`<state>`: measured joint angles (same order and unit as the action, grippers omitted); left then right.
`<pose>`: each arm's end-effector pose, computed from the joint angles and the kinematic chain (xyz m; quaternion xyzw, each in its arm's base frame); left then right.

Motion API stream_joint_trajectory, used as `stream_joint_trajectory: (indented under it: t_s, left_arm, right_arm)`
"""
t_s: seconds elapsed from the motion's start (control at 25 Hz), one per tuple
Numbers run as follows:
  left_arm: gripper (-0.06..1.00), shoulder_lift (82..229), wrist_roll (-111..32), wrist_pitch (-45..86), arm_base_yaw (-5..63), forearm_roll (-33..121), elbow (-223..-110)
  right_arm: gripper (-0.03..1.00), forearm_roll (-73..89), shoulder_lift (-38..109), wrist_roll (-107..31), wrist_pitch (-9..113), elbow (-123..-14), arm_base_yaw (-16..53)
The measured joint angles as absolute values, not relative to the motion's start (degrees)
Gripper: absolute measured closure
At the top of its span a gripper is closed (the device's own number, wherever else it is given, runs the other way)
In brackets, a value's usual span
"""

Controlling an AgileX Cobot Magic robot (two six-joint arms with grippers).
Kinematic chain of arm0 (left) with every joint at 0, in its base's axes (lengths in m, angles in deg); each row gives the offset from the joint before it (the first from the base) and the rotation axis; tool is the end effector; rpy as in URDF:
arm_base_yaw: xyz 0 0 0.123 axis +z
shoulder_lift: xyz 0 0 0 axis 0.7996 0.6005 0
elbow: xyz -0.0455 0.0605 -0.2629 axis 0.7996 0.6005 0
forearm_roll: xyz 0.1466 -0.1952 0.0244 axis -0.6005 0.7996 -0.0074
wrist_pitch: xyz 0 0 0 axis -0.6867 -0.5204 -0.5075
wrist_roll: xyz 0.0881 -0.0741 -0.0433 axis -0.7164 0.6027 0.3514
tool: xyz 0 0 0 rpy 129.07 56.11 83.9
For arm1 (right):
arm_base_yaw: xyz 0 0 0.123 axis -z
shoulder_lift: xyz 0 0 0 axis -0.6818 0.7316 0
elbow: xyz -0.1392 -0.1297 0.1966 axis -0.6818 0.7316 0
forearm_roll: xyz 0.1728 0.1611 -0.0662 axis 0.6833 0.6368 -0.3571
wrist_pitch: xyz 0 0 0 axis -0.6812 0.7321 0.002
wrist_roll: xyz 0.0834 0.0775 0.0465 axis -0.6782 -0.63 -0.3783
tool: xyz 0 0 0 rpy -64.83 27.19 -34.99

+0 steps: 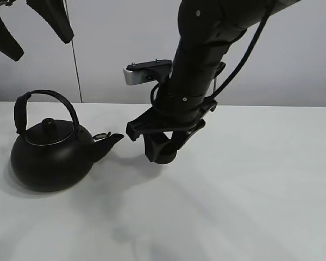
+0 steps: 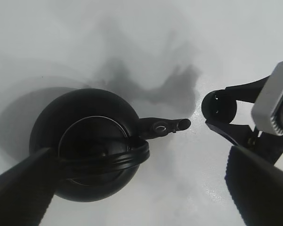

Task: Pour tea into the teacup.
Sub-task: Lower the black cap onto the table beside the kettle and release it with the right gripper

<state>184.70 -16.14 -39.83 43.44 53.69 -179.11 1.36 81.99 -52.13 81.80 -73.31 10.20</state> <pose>0.3732 -0.1079 0.2730 0.1192 0.9581 -0.1920 0.1759 0.3665 0.2385 0.1235 -0.3376 0.9221 0.0494 0.1823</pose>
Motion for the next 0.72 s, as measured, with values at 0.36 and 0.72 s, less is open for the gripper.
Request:
stream_joint_trajectory:
  t_s: [0.36, 0.72]
  left_arm:
    - [0.25, 184.70, -16.14, -39.71, 43.44, 53.69, -179.11]
    - [0.25, 184.70, -16.14, -39.71, 43.44, 53.69, -179.11]
  right_arm:
    - [0.57, 0.45, 86.55, -51.70, 82.30, -74.62, 6.76]
    - [0.39, -0.13, 87.02, -51.70, 83.00, -74.88, 6.76]
